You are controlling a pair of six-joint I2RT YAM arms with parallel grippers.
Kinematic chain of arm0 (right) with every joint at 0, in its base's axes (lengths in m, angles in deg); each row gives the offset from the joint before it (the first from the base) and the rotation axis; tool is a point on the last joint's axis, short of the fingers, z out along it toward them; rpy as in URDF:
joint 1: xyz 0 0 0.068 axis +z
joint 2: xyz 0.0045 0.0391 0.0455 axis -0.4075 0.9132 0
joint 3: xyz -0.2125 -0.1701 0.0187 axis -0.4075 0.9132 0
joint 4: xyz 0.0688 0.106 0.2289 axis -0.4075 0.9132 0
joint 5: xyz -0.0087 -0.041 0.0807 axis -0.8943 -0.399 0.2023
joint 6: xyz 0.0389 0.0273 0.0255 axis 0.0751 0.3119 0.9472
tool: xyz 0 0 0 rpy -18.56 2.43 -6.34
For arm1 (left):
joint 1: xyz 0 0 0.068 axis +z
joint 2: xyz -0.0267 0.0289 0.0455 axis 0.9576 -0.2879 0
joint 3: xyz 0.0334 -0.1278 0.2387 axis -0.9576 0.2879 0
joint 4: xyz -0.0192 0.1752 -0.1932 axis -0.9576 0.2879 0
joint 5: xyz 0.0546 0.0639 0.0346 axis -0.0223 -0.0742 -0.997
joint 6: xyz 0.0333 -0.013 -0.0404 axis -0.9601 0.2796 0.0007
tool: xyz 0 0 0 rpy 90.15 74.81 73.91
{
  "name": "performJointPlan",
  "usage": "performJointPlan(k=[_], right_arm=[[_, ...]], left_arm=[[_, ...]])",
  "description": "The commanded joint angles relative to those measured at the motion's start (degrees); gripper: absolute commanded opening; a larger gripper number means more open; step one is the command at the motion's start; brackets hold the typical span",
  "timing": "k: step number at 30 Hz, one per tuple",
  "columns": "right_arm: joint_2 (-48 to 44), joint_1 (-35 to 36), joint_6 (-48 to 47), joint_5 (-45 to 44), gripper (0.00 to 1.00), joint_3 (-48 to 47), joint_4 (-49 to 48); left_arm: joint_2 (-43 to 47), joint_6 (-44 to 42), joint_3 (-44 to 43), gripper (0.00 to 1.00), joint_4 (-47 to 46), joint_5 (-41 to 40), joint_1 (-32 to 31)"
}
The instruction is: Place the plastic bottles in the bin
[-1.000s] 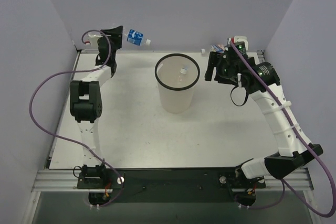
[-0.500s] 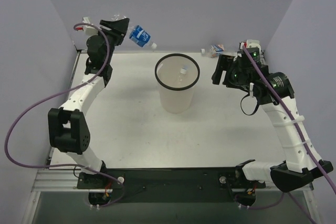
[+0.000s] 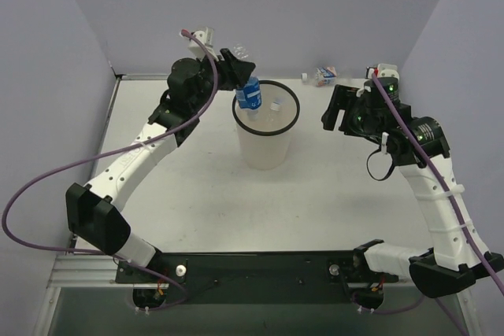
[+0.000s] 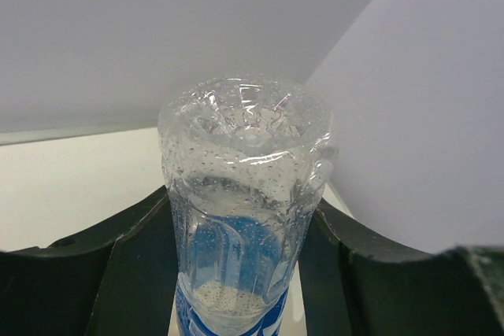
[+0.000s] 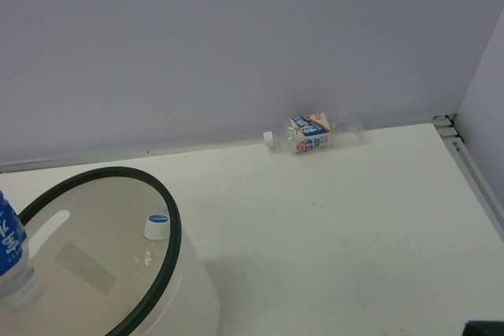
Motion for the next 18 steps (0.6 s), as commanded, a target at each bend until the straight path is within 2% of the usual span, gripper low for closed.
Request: performJointPlan(k=[1, 7, 12, 15, 16, 17, 18], right_arm=[[-1.9, -0.5, -0.3, -0.2, 0.72, 0.6, -0.5], [-3.3, -0.6, 0.3, -0.5, 0.72, 1.9, -0.5], [-4.1, -0.7, 0.7, -0.9, 0.72, 2.2, -0.4], [-4.3, -0.7, 0.9, -0.9, 0.73, 2.4, -0.4], [-4.3, -0.7, 1.1, -1.0, 0.76, 2.4, -0.3], [-4.4, -0.7, 1.2, -1.1, 0.77, 2.5, -0.3], [-4.6, -0.7, 1.3, -1.4, 0.77, 2.6, -0.2]], left_arm=[[0.7, -8.8, -0.2, 0.3, 4.4, -2.0, -2.2], [-1.4, -15.8, -1.2, 0.3, 6.6, -4.0, -5.7], [-2.5, -15.5, 0.4, 0.35, 5.3, -4.0, -6.7], [-2.6, -15.4, 1.4, 0.7, 4.7, -6.0, -7.4], [-2.7, -15.8, 1.1, 0.9, 5.3, -6.9, -7.6], [-2.8, -16.1, 0.9, 0.96, 5.5, -7.2, -7.8], [-2.8, -16.3, 0.6, 0.96, 5.8, -7.6, -7.8]])
